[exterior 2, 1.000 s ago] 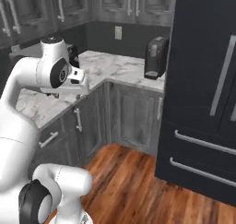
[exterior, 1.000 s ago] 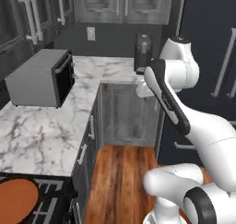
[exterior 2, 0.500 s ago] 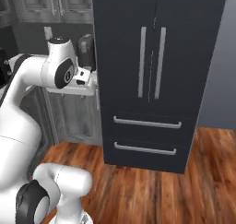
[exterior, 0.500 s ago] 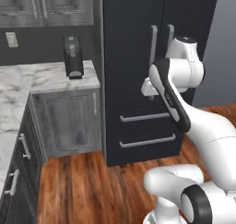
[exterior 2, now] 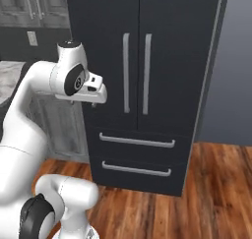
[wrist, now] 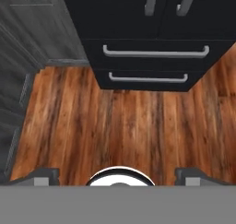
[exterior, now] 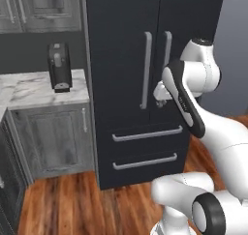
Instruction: Retrieve the fish from the fridge and place it on the saucepan with marinade on the stove.
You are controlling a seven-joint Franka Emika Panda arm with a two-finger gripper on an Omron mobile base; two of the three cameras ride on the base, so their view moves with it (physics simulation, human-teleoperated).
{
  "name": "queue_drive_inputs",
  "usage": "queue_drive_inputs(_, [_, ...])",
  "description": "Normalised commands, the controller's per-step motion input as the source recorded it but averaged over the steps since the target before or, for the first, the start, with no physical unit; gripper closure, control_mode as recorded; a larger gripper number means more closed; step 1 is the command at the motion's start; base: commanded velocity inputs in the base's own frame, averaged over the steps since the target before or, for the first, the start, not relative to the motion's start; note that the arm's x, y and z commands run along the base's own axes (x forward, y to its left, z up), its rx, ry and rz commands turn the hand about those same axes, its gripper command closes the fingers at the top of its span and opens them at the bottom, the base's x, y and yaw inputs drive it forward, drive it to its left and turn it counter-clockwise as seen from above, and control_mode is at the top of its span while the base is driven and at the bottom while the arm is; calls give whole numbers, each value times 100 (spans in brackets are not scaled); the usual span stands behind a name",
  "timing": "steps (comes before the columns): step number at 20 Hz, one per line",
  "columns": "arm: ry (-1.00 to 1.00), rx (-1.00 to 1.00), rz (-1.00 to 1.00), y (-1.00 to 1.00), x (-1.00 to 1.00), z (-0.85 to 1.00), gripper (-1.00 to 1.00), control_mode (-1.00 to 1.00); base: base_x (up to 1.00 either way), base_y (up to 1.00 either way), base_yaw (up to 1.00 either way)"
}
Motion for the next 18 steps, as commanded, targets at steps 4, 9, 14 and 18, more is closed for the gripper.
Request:
queue_drive_inputs(4, [0, 0, 0, 0, 0, 0, -100, 100, 62, -48, 16])
queue_drive_inputs(9, [0, 0, 0, 0, 0, 0, -100, 100, 30, -56, 9])
queue_drive_inputs(14, [0, 0, 0, 0, 0, 0, -100, 100, 1, -33, -11])
queue_drive_inputs(18, [0, 0, 0, 0, 0, 0, -100, 100, 5, -13, -20])
